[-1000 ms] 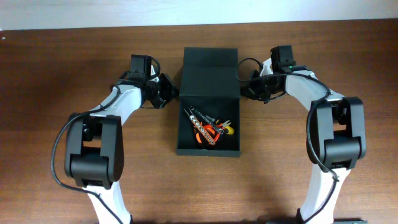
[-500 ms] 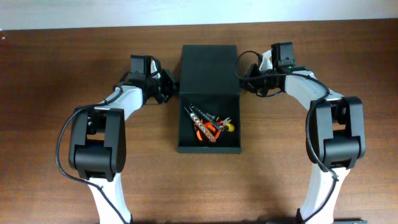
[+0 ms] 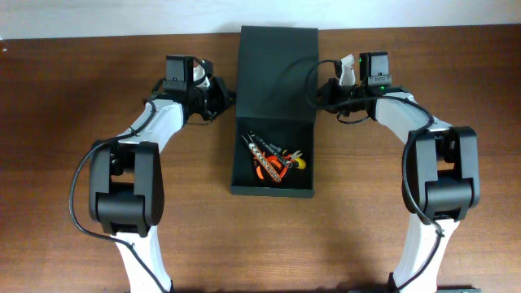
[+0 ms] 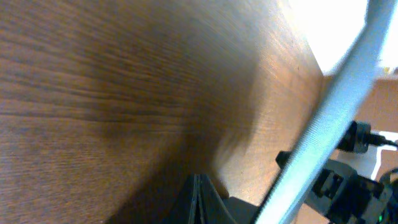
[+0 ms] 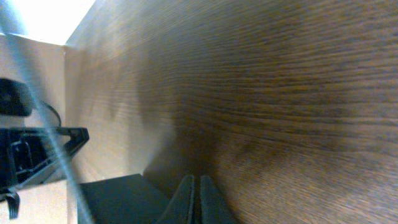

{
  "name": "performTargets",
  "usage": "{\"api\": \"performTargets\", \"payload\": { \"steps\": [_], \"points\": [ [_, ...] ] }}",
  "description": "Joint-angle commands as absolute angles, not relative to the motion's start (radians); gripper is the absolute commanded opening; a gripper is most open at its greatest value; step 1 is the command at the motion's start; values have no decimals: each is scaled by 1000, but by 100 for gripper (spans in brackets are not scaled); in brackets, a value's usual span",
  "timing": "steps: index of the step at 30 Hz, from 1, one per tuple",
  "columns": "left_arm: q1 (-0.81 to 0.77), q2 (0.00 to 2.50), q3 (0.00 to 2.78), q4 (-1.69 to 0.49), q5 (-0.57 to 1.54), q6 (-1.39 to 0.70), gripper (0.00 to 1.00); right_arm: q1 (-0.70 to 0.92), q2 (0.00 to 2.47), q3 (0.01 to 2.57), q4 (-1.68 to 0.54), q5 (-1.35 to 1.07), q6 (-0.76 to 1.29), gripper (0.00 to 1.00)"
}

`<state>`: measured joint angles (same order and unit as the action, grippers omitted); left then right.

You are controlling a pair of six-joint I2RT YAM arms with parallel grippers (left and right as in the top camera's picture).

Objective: Pack container
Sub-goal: 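Grip the lid edges with both grippers and tilt it forward, then push the lid down over the box with both grippers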

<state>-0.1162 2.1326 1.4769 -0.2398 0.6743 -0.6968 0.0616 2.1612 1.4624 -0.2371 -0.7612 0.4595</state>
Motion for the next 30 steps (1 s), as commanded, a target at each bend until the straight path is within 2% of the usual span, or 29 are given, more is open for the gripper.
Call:
{"api": "performTargets", "payload": {
  "steps": [1,13,30],
  "points": [
    [-134,2135,1543,-278,771,-573,2,85,2132,1483,-231,-858,396,4],
    [-134,2115,1665,-469,763,-378,2,85,2008,1483,-272,-872,343,4],
    [-134,1937,1701,-792,566,-150,2,85,1818,1483,-593,-823,186,4]
  ]
}}
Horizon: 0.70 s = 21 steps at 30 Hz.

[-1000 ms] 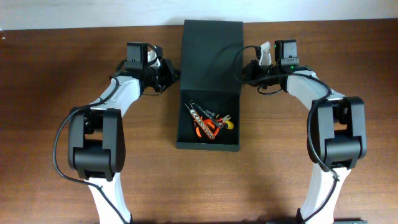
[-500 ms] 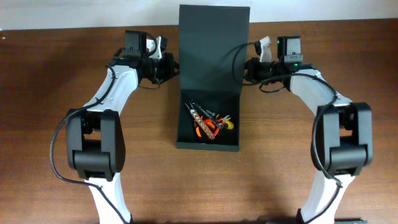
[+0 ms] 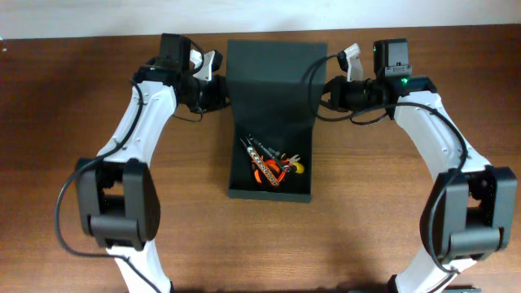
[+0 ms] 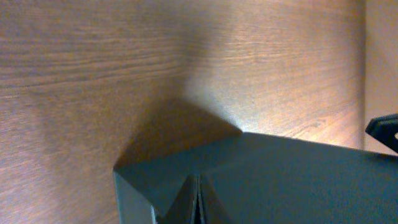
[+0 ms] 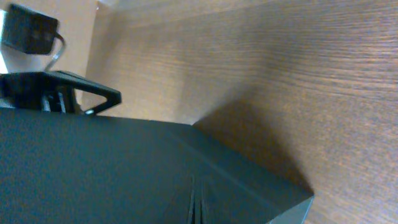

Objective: Pack container
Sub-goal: 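Push the lid down over the box with both grippers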

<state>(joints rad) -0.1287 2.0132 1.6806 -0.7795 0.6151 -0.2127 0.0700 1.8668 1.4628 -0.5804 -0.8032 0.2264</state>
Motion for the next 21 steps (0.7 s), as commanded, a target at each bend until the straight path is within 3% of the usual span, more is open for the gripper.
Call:
{"api": "performTargets", "payload": {
  "steps": [1,21],
  "points": [
    [-134,1924,1701,-797,558,-146,2,85,1809,1483,-602,-823,186,4],
    [-134,1815,1701,-1077,521,-91,2,124,1679,1483,-933,-703,56,4]
  ]
}}
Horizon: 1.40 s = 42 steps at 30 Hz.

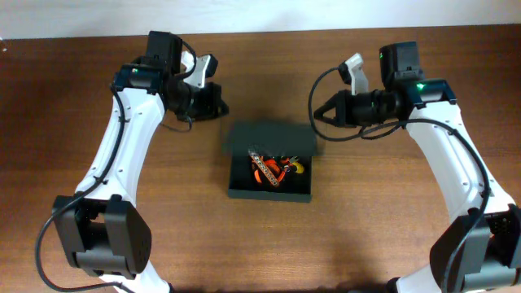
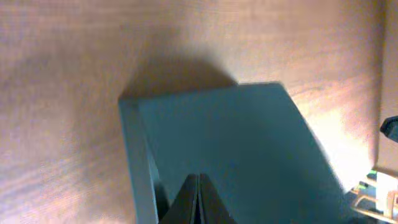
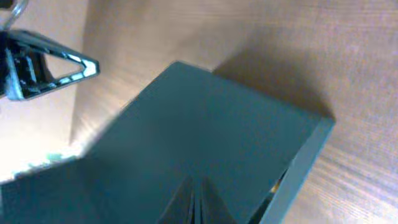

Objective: Pack container

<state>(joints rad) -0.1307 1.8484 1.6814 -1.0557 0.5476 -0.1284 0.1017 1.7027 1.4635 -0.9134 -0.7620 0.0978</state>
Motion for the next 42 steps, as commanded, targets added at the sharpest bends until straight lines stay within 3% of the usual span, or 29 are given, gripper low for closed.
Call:
{"api": "performTargets", "payload": {
  "steps": [1,10,12,13,14,15,17,18,20,29,35,42],
  "points": [
    [-134,1815,1701,-1089,504,-91,2,130,1679,1483,-952,-678,56,4],
    [-134,1798,1701,-1099,470,-88,3,157,1679,1483,-993,-612,57,4],
    [-134,1790,1701,-1097,470,-88,26,157,1678,1483,-996,-613,60,4],
    [-134,1785,1702,-1097,470,-88,49,157,1678,1483,-1000,-613,60,5],
    [-134,1779,1703,-1097,470,-88,80,157,1678,1484,-1003,-616,60,16],
    [-134,1773,1703,-1097,470,-88,99,157,1678,1488,-1011,-616,60,36],
    [-134,1755,1705,-1097,470,-89,99,156,1678,1498,-1028,-616,60,61],
    [-134,1747,1707,-1097,470,-89,99,156,1678,1509,-1040,-616,60,68],
    [-134,1731,1716,-1097,470,-89,99,156,1678,1533,-1060,-615,59,99],
    [-134,1646,1751,-1113,471,-88,99,142,1678,1724,-1292,-519,54,99],
    [-111,1535,1752,-1180,464,-47,99,109,1605,1791,-1411,-517,-166,99],
    [-97,1317,1751,-1277,300,-47,99,43,1373,1790,-1457,-506,-293,99]
  ]
}}
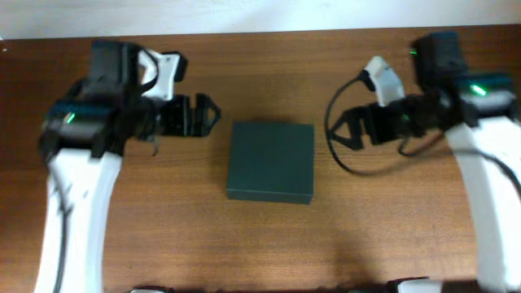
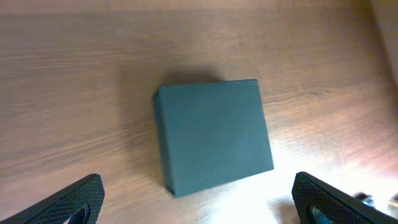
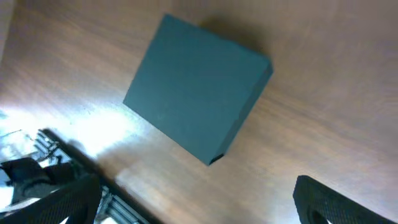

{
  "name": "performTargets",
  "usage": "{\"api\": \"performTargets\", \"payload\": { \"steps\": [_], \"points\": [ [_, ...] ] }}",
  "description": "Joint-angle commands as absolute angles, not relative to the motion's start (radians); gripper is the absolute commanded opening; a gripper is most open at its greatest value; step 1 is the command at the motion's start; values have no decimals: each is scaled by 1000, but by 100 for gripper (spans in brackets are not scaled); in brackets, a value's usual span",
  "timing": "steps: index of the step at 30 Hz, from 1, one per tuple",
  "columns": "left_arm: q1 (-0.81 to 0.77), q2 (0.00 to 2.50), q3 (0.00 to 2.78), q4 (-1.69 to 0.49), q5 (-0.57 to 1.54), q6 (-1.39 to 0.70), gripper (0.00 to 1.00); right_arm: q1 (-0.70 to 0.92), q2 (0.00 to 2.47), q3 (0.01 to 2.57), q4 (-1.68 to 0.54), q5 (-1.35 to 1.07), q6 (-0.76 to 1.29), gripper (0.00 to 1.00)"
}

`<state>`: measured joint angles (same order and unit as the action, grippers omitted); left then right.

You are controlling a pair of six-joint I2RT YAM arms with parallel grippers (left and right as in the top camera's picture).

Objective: Pack container

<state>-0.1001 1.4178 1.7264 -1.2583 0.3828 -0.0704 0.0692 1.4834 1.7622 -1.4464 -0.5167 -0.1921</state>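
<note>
A dark green box [image 1: 271,160] lies on the wooden table with its lid down, so whatever is inside is hidden; it also shows as the box [image 2: 213,134] in the left wrist view and the box [image 3: 197,112] in the right wrist view. My left gripper [image 1: 198,115] hangs open to the box's upper left, holding nothing. My right gripper [image 1: 346,134] hangs open to the box's right, also holding nothing. Both are raised well above the table, apart from the box.
The brown wooden table [image 1: 269,244] stretches around the box. Its far edge [image 1: 269,32] meets a white wall. A cable [image 1: 335,159] loops down from the right arm near the box's right side.
The lid, then half raised over the tools with both grippers shut on it, now lies flat on the box. Both grippers have opened and stand higher and farther from the box.
The box lay open with its lid flat on the table behind it, orange and black tools inside, both grippers shut at the lid's sides. Then the lid stood lifted, then half folded over the tools. Now the box is shut and both grippers are open and away.
</note>
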Motion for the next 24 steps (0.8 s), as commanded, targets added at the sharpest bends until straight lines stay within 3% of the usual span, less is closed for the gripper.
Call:
{"api": "performTargets", "payload": {
  "steps": [1,10,24],
  "points": [
    [-97,1280,1751,-1289,287,-47,99,32,1339,1790,-1463,-506,-313,99],
    [-97,1000,1637,-1326,262,-52,99,-28,1028,1693,-1483,-485,-387,99],
    [-97,527,1126,-1216,299,-59,99,-28,442,1181,-1435,-569,-387,99]
  ]
}}
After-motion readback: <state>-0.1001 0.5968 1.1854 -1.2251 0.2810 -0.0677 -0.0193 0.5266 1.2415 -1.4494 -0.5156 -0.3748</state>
